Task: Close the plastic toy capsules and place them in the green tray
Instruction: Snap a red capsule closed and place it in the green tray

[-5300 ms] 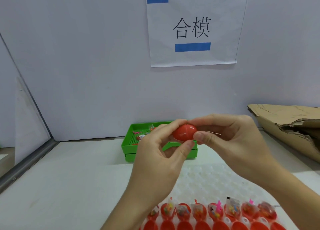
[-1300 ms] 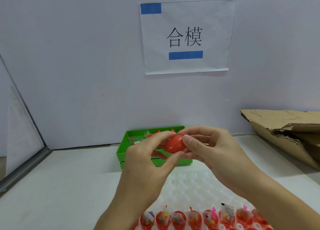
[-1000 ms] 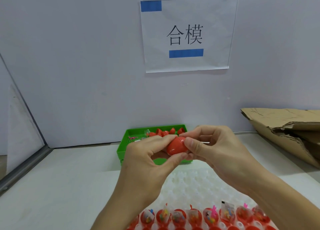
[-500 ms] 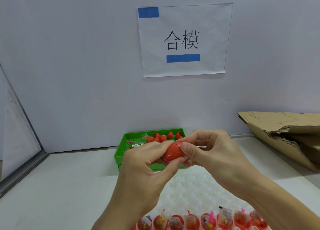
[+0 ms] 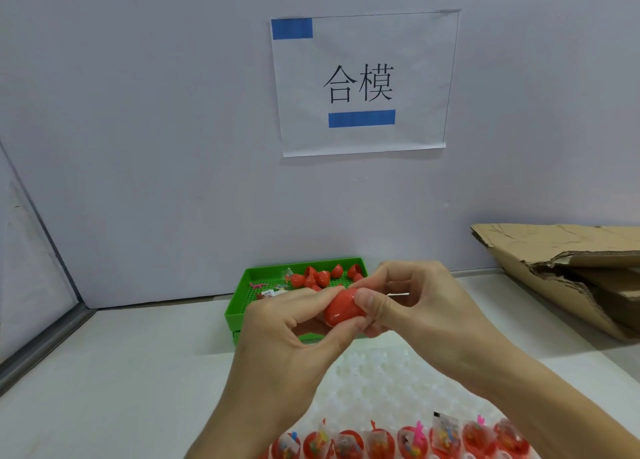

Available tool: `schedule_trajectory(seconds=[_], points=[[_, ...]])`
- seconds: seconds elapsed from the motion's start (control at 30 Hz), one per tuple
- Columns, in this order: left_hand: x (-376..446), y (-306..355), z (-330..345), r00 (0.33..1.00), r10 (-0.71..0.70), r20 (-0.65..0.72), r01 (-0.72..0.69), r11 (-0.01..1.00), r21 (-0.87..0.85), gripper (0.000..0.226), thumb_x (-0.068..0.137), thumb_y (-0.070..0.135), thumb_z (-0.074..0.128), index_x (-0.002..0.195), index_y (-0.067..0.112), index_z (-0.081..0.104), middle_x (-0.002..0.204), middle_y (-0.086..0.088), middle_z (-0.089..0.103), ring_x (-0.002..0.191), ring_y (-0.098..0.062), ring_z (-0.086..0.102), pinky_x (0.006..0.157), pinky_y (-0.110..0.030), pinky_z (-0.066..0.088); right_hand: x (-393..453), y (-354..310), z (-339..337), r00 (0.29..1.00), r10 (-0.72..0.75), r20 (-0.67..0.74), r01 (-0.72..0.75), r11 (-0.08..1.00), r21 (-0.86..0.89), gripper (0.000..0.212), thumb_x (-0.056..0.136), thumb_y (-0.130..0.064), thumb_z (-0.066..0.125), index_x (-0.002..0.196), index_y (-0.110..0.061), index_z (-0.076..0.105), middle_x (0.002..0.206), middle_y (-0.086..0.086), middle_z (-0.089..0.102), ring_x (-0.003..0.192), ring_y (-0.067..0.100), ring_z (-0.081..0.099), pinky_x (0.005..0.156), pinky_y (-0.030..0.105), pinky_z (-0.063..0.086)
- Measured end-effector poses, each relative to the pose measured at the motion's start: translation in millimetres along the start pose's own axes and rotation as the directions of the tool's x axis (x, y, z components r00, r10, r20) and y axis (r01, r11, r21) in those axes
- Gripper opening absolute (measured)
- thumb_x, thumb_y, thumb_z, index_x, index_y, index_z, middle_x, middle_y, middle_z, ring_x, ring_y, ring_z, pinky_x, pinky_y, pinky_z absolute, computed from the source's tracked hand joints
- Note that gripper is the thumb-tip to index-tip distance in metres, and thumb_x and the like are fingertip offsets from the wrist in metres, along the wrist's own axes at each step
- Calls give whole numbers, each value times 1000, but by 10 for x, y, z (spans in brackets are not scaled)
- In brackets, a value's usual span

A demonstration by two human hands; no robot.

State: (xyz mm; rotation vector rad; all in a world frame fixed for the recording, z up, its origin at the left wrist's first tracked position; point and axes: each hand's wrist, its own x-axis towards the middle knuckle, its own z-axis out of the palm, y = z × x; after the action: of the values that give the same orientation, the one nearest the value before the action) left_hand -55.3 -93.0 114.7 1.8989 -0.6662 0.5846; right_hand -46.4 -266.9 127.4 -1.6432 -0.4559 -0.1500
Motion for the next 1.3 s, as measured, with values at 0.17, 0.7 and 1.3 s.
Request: schedule_trajectory(seconds=[0.17,0.7,1.3], points=[[4,4,49,983,-182,-29,177,976,-128,31,73,34,78,103,41,72,93,22,74,89,1,70,74,-9,53,12,57,37,996,82,-39,-80,995,57,17,82,-28,71,92,-14,73,88,4,77,80,19,75,75,25,59],[8,15,91,979,-178,-104,159,972,-173,47,73,-13,74,87,32,76,86,9,72,86,-5,67,72,-10,52,-8,0,76,995,-45,-85,50,997,60,21,72,3,79,72,-17,79,78,3,77,75,15,74,67,15,55],[-3,39,82,986,-142,-83,128,979,-161,21,81,14,76,98,26,72,93,10,68,92,-8,68,78,-14,53,-18,52,116,996,-56,-75,59,998,31,11,85,-4,72,91,-13,74,82,2,78,78,16,75,68,17,57]])
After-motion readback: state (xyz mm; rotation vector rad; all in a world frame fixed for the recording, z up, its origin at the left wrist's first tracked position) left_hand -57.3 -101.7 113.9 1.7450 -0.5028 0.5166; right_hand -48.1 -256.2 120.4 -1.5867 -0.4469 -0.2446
